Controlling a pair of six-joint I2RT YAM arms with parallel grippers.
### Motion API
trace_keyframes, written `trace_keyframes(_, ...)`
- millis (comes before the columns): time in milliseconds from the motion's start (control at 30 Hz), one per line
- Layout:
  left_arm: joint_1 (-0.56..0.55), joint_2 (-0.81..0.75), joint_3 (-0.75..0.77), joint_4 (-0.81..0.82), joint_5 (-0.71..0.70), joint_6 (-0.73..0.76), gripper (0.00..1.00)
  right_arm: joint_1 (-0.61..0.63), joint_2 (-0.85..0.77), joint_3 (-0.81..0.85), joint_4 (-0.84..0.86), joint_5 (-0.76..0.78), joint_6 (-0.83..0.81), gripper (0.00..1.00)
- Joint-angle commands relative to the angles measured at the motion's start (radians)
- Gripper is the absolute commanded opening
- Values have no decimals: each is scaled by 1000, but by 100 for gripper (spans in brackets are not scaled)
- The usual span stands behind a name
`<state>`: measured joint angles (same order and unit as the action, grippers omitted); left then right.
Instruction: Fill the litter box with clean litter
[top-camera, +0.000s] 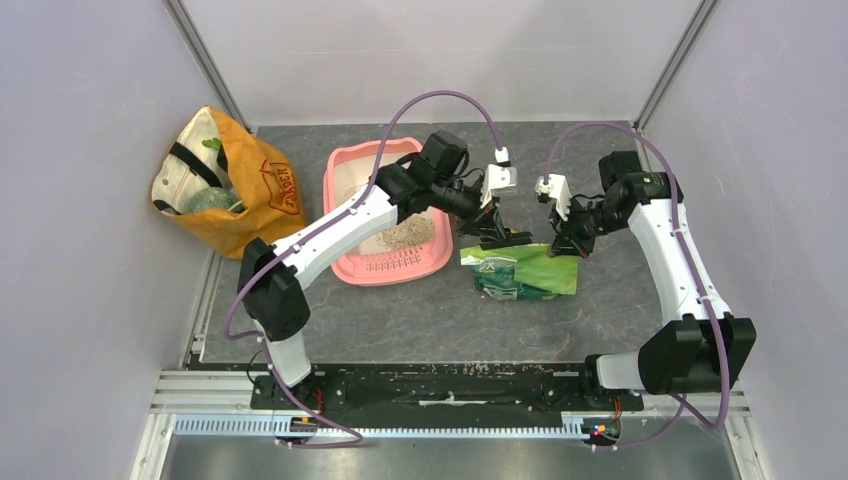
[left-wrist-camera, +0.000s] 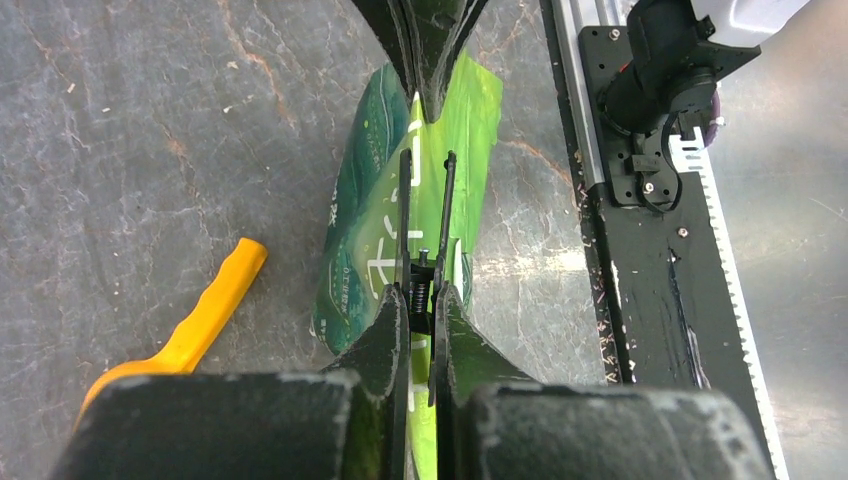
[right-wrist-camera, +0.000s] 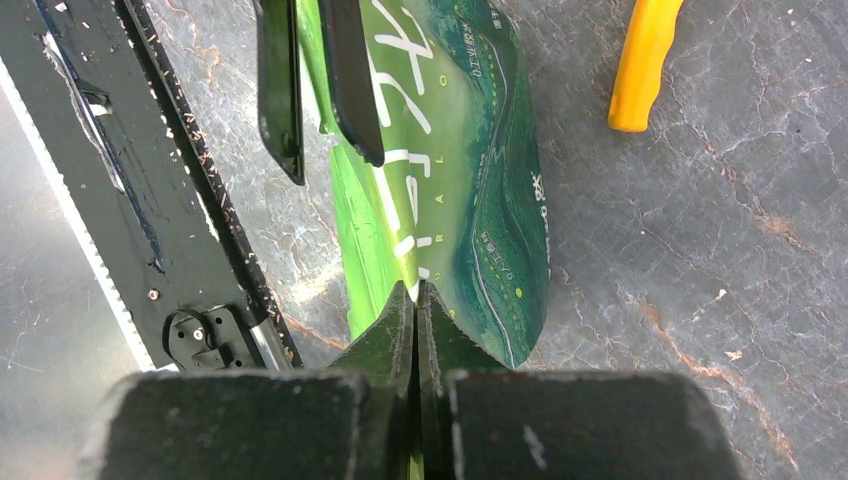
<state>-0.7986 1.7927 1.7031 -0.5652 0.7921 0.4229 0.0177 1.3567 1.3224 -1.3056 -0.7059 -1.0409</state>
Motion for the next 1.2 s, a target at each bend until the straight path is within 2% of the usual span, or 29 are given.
trace_keyframes(0, -2, 20, -14, 27, 22, -25, 2, -5, -26, 1, -3, -55, -15, 0)
trace_keyframes(233, -2, 30, -28, -36, 9, 9, 2, -10, -31, -1, -3, -57, -22, 0)
trace_keyframes(533, -4, 69, 67, -273, -60, 162, 2, -12, -26, -2, -5, -68, -26, 0)
trace_keyframes(1167, -43, 88, 99, -299, -152, 180, 2, -12, -26, 6, -18, -83, -30, 0)
